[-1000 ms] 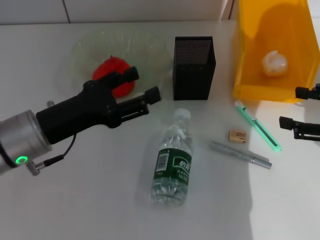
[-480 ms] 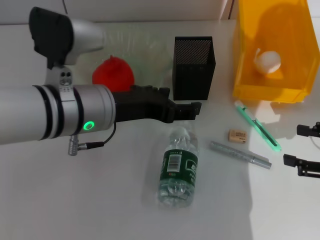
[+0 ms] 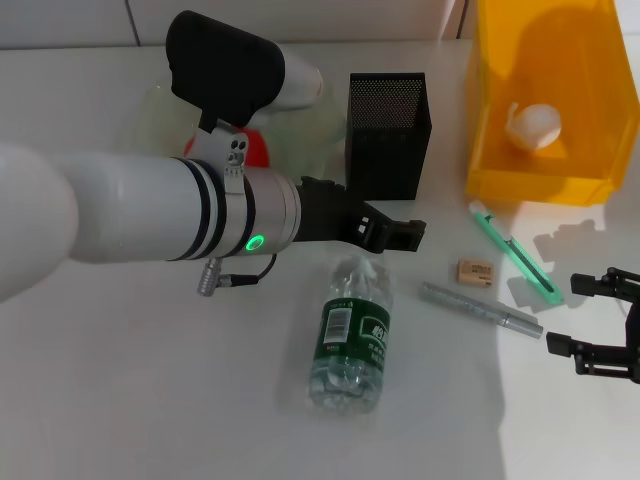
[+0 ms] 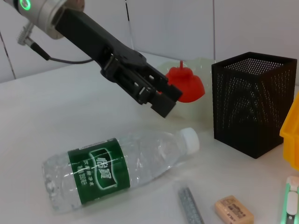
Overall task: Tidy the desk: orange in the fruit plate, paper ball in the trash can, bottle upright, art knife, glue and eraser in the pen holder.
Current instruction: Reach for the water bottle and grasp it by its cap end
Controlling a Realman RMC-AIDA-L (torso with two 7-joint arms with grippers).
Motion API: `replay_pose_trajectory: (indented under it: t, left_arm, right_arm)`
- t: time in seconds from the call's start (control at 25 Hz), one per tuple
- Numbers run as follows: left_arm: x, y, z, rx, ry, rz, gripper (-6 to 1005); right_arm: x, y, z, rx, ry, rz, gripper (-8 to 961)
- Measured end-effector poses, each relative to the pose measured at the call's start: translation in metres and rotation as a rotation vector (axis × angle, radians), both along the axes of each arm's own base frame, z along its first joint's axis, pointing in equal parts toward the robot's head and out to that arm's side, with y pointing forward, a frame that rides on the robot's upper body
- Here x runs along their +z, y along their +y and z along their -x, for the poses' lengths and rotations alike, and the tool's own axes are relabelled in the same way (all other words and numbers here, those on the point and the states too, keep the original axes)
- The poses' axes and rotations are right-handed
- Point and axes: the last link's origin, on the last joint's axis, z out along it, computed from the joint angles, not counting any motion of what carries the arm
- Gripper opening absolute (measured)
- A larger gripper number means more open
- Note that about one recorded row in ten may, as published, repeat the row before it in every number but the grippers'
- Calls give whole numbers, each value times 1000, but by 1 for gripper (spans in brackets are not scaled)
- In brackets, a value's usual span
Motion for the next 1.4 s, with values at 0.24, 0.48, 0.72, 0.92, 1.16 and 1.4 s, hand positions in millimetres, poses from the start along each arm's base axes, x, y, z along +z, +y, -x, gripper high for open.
replay_pose_trajectory:
  t: [0.24, 0.48, 0.72, 0.92, 1.16, 1.4]
  left_arm:
    - [-6, 7, 10, 21, 21, -6, 860]
    - [-10, 11, 14, 25, 38, -8, 855]
    - [-16, 16, 22, 40, 61, -3, 848]
    - [-19, 19, 25, 52, 71, 9, 841]
    - [-21, 21, 25, 65, 65, 13, 834]
    - [-25, 24, 28, 80, 71, 25, 826]
  right_arm:
    - [1, 0, 0, 2, 0, -1, 833]
    - [0, 0, 1, 3, 4, -1, 832]
    - [-1, 0, 3, 11, 4, -4, 832]
    - [0, 2, 4, 18, 4, -13, 832]
    - [0, 2, 5, 21, 5, -15, 833]
    - [0, 4, 6, 25, 5, -17, 833]
